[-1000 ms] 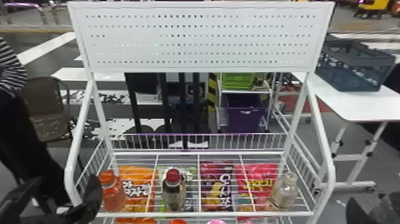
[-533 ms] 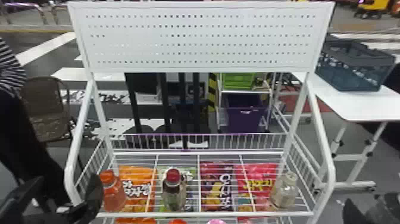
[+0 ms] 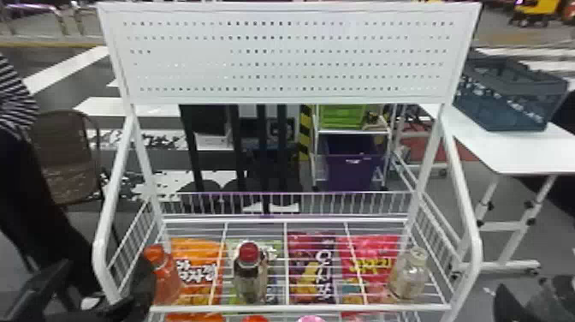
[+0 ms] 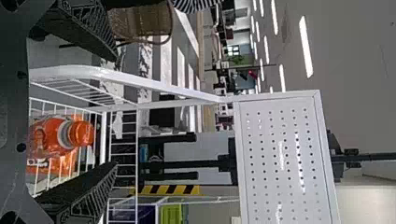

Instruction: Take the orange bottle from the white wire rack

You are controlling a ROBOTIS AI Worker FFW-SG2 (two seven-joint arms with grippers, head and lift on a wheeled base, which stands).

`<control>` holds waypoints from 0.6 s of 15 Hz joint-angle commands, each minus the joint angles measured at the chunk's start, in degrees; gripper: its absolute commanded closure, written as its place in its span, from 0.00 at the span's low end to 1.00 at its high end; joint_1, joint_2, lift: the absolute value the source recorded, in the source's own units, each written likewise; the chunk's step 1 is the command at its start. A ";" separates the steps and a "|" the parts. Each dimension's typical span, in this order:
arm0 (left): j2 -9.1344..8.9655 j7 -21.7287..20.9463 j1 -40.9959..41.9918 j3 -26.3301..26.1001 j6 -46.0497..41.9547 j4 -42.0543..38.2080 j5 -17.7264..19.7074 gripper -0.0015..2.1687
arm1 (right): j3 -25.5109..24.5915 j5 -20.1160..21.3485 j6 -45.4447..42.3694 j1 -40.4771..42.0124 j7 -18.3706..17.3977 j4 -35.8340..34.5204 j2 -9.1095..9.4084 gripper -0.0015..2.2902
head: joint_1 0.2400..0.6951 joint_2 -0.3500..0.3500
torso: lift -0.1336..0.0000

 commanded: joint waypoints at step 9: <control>-1.40 1.80 -0.54 -12.22 -46.95 31.18 -2.28 0.04 | -0.10 -0.09 -0.01 -0.37 0.01 0.75 0.05 0.36 | 0.57 0.50 | 1.00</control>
